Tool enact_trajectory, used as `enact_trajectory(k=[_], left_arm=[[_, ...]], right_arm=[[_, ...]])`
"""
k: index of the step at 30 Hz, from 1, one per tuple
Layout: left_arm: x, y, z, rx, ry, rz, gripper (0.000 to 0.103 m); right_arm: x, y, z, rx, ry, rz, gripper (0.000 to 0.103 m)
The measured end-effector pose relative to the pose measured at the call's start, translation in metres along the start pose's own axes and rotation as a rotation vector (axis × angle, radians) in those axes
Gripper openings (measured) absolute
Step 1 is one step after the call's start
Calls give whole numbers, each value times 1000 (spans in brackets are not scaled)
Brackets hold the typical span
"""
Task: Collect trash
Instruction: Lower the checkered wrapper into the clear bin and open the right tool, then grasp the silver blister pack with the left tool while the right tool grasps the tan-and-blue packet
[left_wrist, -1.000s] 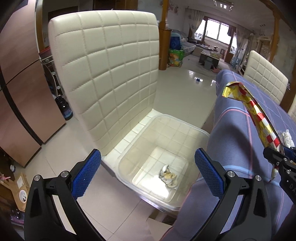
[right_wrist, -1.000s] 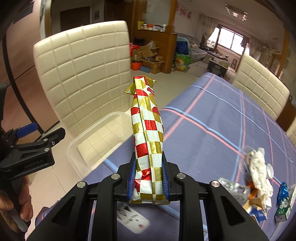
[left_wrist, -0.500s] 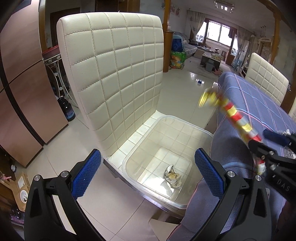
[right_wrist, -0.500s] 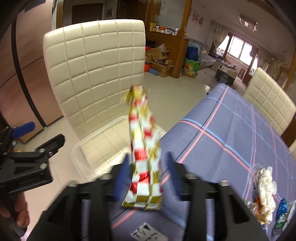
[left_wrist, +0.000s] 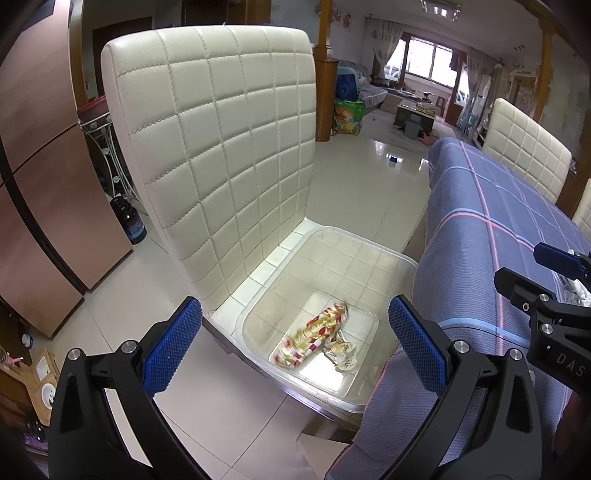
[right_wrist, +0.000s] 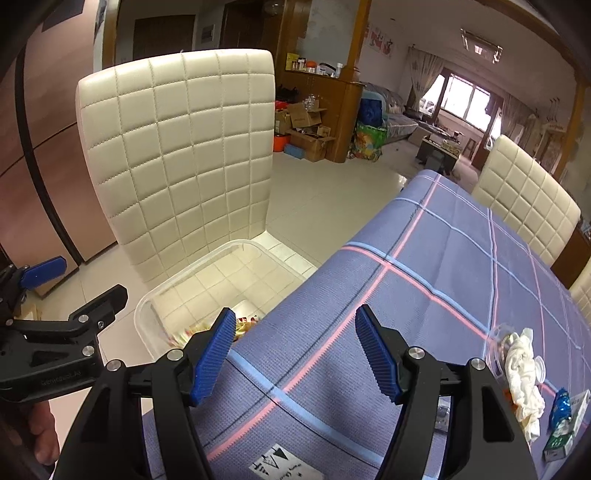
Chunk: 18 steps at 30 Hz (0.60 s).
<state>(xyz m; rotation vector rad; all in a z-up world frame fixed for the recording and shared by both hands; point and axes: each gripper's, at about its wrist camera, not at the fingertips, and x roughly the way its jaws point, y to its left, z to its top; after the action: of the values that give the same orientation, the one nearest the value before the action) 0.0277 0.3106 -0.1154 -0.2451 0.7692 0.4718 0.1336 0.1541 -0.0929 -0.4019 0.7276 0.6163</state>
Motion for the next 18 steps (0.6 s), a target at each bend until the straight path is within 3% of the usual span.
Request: enact_trajectory(k=[11,18], left_arm=[[-20,-45,1,74,-22,-52,100],[-33,-117,-4,193,-26,-152,100]], right_arm=[[-33,-44,-23,97,-18,-40,66],[-61,-100,-58,193,-14,-139,66]])
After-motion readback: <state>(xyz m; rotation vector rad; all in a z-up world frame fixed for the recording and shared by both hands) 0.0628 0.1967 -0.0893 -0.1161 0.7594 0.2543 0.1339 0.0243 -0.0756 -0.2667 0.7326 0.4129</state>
